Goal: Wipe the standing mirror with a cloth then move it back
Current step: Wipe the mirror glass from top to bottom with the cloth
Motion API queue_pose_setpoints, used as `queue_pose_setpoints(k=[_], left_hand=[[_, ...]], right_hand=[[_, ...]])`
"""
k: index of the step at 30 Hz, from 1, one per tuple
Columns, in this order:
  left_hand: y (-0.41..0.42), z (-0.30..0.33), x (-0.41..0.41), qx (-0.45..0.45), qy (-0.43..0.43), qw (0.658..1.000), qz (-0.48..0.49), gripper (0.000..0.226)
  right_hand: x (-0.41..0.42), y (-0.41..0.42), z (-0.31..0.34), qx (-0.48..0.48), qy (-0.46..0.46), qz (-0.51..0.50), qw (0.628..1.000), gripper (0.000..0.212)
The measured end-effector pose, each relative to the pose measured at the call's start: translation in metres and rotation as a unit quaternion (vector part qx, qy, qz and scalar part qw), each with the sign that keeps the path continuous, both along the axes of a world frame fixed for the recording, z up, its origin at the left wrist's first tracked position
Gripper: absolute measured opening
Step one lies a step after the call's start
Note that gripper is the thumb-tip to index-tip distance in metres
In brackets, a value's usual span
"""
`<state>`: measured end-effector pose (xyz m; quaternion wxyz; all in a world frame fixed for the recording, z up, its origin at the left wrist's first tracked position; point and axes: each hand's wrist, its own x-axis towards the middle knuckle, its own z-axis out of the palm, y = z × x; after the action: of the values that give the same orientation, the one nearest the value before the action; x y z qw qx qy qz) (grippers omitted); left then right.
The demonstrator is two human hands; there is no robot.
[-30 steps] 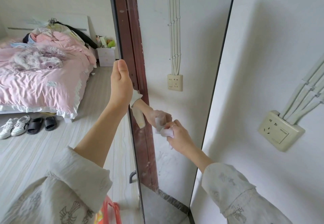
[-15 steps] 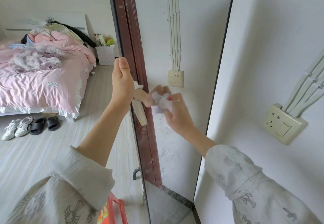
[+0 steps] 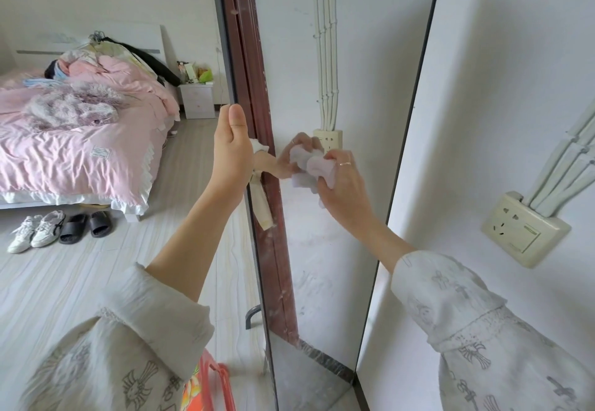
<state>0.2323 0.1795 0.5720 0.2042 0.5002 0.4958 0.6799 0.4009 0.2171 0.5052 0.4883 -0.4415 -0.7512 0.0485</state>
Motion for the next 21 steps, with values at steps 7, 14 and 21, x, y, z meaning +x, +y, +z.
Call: queue_pose_setpoints(k=[7, 14, 21], left_hand=[[-0.001, 0.001, -0.003, -0.007, 0.003, 1.0, 0.005, 0.032], [-0.007, 0.003, -0.006, -0.002, 0.03, 1.0, 0.007, 0.034], [-0.014, -0.001, -0.007, -0.035, 0.025, 0.999, -0.028, 0.038]], right_hand=[[-0.032, -0.028, -0.038, 0.024, -0.173, 0.11, 0.978, 0.014], [-0.003, -0.038, -0.054, -0.053, -0.291, 0.131, 0.946, 0.019], [-0.019, -0.025, 0.036, 0.072, -0.105, 0.021, 0.992, 0.025]])
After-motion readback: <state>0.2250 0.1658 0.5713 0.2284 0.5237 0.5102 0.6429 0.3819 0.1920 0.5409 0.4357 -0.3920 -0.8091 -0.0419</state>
